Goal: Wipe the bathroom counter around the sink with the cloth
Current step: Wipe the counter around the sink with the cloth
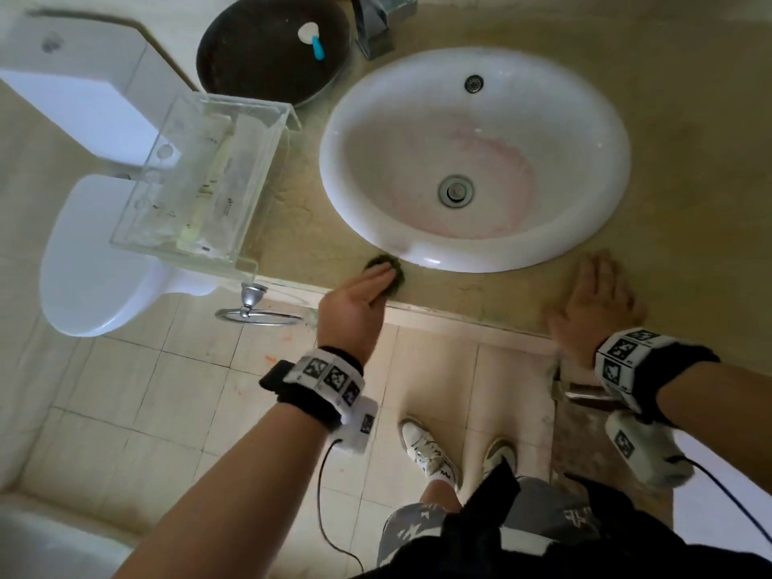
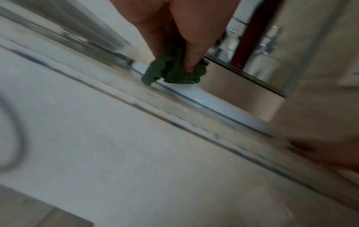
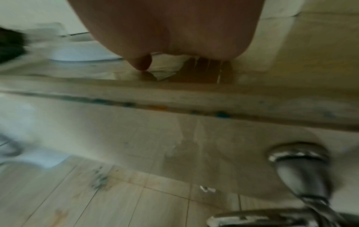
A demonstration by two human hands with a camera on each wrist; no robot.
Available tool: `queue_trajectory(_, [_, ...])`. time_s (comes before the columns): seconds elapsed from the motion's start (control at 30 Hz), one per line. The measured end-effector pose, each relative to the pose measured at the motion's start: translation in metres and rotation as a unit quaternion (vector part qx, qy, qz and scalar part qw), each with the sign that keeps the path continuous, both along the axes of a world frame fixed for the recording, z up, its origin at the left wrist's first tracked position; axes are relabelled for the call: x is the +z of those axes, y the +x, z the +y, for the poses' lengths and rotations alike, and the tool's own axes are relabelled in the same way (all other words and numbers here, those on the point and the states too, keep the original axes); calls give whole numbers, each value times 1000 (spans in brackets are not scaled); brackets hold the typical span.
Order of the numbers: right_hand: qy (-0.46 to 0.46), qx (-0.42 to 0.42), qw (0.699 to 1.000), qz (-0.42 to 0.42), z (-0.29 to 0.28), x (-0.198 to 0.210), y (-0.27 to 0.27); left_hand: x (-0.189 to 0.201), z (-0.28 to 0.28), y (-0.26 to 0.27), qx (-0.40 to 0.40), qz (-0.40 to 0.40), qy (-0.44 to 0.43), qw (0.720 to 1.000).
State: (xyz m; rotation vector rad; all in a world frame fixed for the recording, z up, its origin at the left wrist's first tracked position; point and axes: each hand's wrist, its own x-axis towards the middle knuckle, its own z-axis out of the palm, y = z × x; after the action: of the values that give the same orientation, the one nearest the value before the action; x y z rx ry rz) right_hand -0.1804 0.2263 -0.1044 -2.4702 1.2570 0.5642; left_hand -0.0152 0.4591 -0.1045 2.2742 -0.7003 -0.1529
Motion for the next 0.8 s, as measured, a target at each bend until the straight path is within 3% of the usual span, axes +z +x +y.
queue_trajectory(0.13, [10, -7, 999, 40, -18, -7, -3, 3, 27, 53, 132, -2, 77, 988])
queue_trajectory(0.33, [42, 23, 996, 72, -24, -5, -3, -10, 27, 63, 185, -9, 122, 975])
queue_trajectory(0.57, [54, 26, 994, 94, -25, 0, 1, -16, -34, -3, 40, -25, 88, 995])
queue_trajectory(0.8, [56, 38, 993, 98, -26, 3, 1, -29, -77, -62, -117, -49, 42, 991])
